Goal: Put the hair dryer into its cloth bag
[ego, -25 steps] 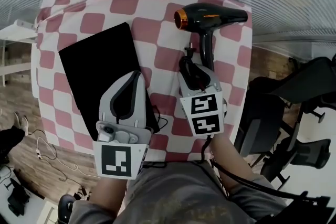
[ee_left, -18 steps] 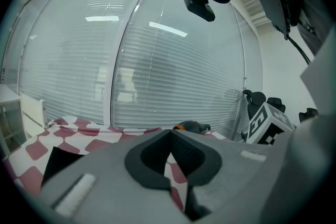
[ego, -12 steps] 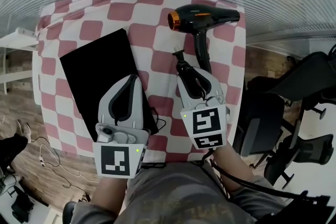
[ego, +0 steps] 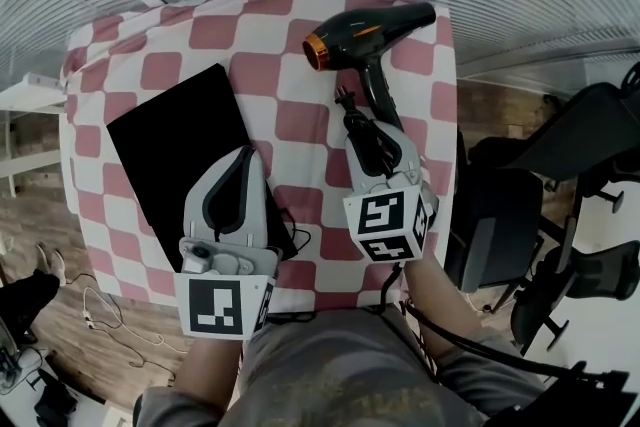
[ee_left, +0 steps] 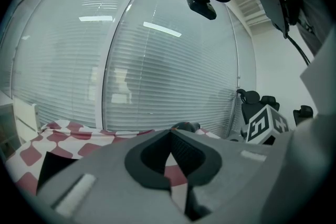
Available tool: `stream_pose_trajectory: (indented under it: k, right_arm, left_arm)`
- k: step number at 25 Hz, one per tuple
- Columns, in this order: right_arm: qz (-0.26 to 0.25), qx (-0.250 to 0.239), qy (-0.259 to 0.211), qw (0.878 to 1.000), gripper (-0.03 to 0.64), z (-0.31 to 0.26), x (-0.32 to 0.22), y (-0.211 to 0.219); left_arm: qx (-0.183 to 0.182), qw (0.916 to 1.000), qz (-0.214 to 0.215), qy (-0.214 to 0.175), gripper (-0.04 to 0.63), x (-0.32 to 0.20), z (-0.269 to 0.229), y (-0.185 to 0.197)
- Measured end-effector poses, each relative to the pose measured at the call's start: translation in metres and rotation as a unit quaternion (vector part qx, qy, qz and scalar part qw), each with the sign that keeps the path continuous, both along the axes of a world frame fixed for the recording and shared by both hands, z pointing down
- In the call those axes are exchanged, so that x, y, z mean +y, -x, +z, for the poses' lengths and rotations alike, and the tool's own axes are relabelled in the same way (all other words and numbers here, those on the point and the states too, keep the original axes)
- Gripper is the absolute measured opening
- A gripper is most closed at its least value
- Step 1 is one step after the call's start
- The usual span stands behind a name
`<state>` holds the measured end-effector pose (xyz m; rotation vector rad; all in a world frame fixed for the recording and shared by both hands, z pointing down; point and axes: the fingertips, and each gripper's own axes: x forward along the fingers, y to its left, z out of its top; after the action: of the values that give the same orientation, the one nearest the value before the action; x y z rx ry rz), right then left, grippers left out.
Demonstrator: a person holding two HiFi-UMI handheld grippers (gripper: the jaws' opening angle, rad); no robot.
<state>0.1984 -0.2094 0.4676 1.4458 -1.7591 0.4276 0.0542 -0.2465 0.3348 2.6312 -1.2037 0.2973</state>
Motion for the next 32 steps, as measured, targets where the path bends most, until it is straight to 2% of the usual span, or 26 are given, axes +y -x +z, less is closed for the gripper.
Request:
stream_pose_trajectory:
  k: [3,6,10,12,14,16,18,22,29,32]
  right_arm:
    - [-0.015,0.029,0.005,0.999,0.171,0.008,-0.004,0.001]
    - [-0.03,0.068,-0.002,0.997,0.226,0.01,-0.006,0.003]
    - [-0.042,0.114,-0.021,0.992,0.344,0.005,-0.007,0.008]
    - [-0.047,0.144,-0.034,0.988,0.44,-0.001,-0.01,0.005]
    - [-0.051,0.152,-0.038,0.986,0.507,-0.003,-0.013,0.001]
    - [-0.051,0.129,-0.028,0.99,0.524,0.0,-0.015,-0.003]
    - [-0.039,0.082,-0.006,0.996,0.533,0.006,-0.017,-0.008]
    - [-0.013,-0.02,0.024,0.999,0.615,0.013,-0.027,-0.021]
    - [-0.046,-0.056,0.072,0.995,0.601,0.027,-0.038,-0.021]
    - [-0.056,-0.074,0.078,0.993,0.552,0.029,-0.037,-0.018]
  left_arm:
    - [-0.002,1.0,-0.002,0.004,0.0,-0.004,0.006,0.002]
    - [-0.001,1.0,-0.001,0.008,0.0,-0.006,0.01,0.001]
    - [0.001,1.0,0.004,0.005,0.0,-0.008,0.01,-0.003]
    - [0.001,1.0,0.006,0.006,0.0,-0.008,0.011,-0.003]
    - [0.001,0.9999,0.006,0.009,0.0,-0.009,0.013,-0.003]
    - [0.002,0.9999,0.005,0.011,0.0,-0.01,0.015,-0.003]
    - [0.003,0.9999,0.005,0.014,0.0,-0.011,0.017,-0.003]
    - [0.007,0.9997,0.011,0.021,0.0,-0.013,0.02,-0.005]
    - [0.009,0.9994,0.007,0.033,0.0,-0.015,0.029,-0.002]
    - [0.009,0.9991,0.008,0.04,0.0,-0.014,0.032,-0.002]
